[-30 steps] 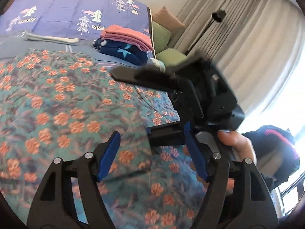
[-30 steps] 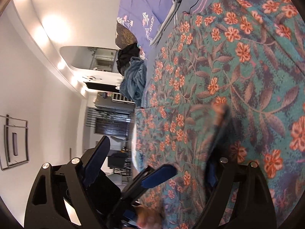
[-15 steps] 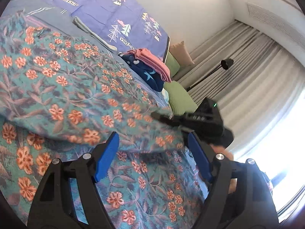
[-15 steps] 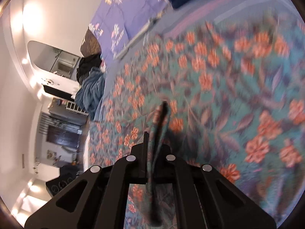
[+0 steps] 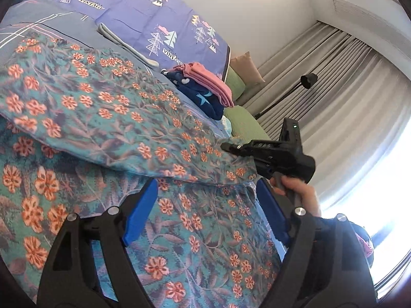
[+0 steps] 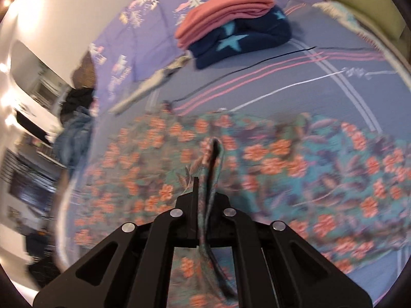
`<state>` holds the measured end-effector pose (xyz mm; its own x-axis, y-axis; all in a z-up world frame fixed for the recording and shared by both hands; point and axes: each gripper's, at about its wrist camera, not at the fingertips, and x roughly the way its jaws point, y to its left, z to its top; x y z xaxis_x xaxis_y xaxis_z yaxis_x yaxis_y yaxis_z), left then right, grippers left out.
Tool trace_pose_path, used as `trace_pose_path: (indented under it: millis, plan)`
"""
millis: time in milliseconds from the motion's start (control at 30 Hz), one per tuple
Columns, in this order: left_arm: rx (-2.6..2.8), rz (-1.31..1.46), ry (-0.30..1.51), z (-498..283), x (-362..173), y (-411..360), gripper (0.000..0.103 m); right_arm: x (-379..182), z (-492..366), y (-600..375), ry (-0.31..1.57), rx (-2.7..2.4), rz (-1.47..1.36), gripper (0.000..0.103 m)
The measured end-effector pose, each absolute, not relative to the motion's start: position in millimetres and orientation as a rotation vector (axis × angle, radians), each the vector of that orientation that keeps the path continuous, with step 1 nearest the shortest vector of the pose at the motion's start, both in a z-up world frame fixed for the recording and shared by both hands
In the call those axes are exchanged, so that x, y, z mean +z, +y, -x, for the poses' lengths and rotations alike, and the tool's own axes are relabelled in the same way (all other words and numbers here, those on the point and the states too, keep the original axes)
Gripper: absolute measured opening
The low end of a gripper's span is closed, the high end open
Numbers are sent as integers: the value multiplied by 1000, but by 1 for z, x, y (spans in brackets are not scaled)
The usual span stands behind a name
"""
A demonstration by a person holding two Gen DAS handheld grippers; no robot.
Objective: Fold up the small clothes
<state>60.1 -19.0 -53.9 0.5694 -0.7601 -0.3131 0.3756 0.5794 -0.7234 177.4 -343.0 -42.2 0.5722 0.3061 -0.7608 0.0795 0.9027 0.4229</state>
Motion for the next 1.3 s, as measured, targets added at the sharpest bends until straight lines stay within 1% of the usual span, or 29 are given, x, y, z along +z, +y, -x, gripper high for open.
trace_pose_path:
  millis: [100, 133, 167, 200, 233, 300, 333, 367, 400, 533, 567, 700, 767, 967, 1300]
  plan:
    - [-718, 639, 673, -63, -54, -21, 82, -53, -176, -333, 944, 78, -311, 8]
    - [-715, 636, 674, -63, -54, -21, 82, -54, -176, -328, 925, 78, -284, 12]
    - [-712, 633, 676, -62, -54, -21, 82, -54, -175, -326, 910, 83, -271, 21]
    - [-708, 630, 678, -63, -54, -22, 83, -54, -174, -323, 896, 95, -258, 26]
    - [-705, 626, 680, -63, -54, -22, 83, -52, -173, -321, 891, 86, -232, 36]
    - [-702, 619, 685, -64, -54, -23, 83, -48, -169, -317, 886, 86, -207, 41]
    - [-700, 615, 688, -65, -54, -24, 83, -45, -167, -316, 880, 77, -195, 47]
    - [-698, 611, 690, -65, -54, -24, 83, -42, -165, -317, 871, 60, -186, 58]
    - [-697, 608, 691, -66, -54, -25, 84, -38, -162, -319, 861, 41, -178, 63]
    - [-693, 594, 698, -65, -54, -27, 85, -23, -145, -335, 837, 22, -226, 64]
    - [-691, 588, 700, -65, -54, -28, 85, -21, -141, -339, 834, 11, -228, 68]
    - [-683, 572, 704, -64, -53, -30, 86, -8, -119, -357, 809, -36, -216, 73]
    - [-679, 568, 705, -64, -53, -31, 86, -6, -110, -366, 802, -48, -226, 77]
    - [-658, 550, 711, -64, -53, -34, 86, -5, -83, -398, 802, -132, -209, 77]
    - [-641, 527, 718, -62, -52, -36, 87, -24, -45, -455, 835, -258, -261, 78]
